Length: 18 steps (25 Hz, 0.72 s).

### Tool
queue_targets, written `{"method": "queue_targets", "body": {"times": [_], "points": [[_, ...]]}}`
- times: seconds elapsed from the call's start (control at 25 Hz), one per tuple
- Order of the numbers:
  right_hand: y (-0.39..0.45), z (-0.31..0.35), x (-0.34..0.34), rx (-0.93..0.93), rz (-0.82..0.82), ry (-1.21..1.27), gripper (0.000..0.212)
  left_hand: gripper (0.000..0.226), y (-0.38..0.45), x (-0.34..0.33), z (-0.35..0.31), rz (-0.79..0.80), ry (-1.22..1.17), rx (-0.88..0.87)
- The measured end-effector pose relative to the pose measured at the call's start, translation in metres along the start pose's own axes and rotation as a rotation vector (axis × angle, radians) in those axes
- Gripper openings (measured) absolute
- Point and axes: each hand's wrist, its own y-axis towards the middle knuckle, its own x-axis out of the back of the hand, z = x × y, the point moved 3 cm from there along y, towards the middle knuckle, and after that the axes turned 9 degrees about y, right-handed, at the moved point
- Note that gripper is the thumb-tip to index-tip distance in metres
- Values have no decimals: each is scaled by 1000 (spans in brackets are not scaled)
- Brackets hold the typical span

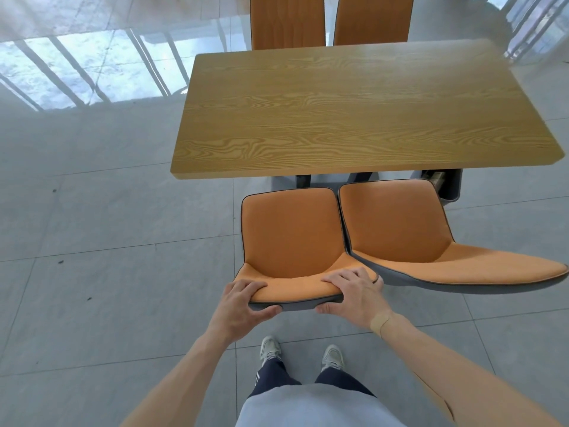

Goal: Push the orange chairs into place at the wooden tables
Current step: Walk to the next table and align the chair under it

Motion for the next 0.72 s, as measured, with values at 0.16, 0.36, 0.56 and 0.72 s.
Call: {"method": "queue_targets", "body": {"times": [0.16,0.36,0.56,0.72], "points": [[-2,0,0,9,2,1,86,80,-3,-1,-1,6,-5,23],[-5,-4,-1,16,1,8,82,81,-5,-2,-4,0,16,40],[-8,-3,-3,-2,-24,27,85,81,-6,-1,-4,-2,15,36],[-10,-1,-4,-49,-37,59,77,84,-7,0,-2,4,14,35]]}}
